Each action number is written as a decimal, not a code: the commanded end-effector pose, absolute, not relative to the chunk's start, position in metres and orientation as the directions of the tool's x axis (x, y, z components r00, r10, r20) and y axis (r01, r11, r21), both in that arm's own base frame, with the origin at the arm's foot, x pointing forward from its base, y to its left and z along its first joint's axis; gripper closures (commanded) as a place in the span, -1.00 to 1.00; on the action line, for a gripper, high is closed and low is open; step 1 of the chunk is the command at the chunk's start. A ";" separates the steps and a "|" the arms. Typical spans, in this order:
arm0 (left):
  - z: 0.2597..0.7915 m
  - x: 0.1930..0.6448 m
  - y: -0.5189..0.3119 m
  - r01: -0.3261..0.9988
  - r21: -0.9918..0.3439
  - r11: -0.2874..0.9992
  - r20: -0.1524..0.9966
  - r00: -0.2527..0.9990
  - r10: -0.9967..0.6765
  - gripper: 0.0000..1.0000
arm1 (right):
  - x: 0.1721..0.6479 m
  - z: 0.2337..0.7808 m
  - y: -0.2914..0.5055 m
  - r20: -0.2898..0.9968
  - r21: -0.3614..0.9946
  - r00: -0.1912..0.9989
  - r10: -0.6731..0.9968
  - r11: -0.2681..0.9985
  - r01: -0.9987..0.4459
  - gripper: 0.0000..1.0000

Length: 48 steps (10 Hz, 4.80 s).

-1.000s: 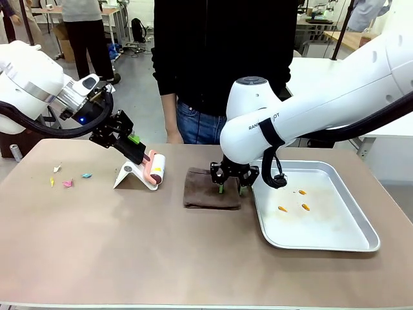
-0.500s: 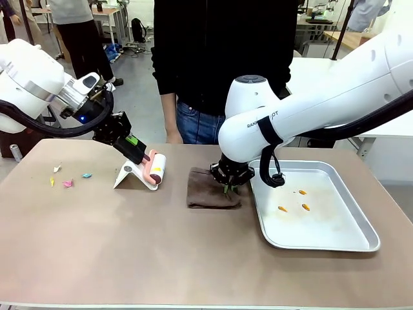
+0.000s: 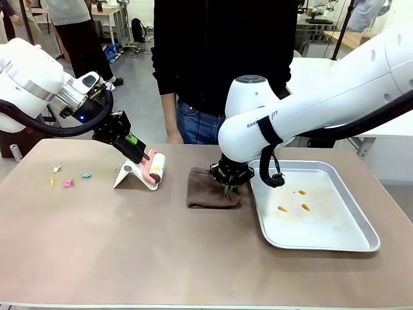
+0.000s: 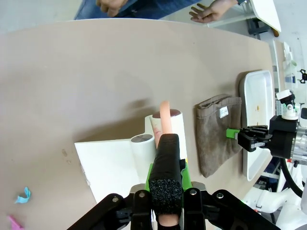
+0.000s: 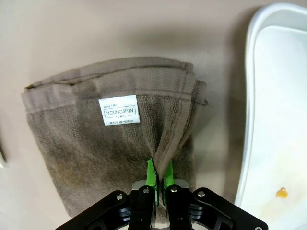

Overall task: Clean the surface of the table.
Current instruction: Hold the Lint Roller with your left hand and the towel with your right hand.

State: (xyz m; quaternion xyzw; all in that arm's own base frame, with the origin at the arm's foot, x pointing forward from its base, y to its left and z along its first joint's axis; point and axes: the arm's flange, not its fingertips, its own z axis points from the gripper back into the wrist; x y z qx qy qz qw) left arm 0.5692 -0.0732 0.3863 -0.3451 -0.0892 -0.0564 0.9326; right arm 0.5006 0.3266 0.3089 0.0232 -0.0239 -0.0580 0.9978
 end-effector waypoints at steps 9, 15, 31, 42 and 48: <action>0.453 0.557 -0.049 0.234 -0.706 0.669 0.308 0.951 -0.008 1.00 | 0.500 0.353 0.271 0.053 0.485 0.986 -0.156 0.867 0.112 1.00; 0.478 0.556 -0.023 0.161 -0.742 0.651 0.269 0.961 0.068 1.00 | 0.503 0.352 0.247 0.003 0.702 0.996 -0.087 0.709 0.060 1.00; 0.561 0.554 0.224 -0.025 -0.872 0.490 0.022 0.996 0.090 1.00 | 0.348 0.452 0.010 0.141 0.973 0.952 -0.273 -0.140 -0.185 1.00; 0.510 0.504 0.344 0.050 -0.910 0.413 0.069 0.997 0.033 1.00 | 0.321 0.429 -0.164 0.151 0.986 0.826 -0.543 0.144 -0.086 1.00; 0.510 0.504 0.344 0.050 -0.910 0.413 0.069 0.997 0.033 1.00 | 0.321 0.429 -0.164 0.151 0.986 0.826 -0.543 0.144 -0.086 1.00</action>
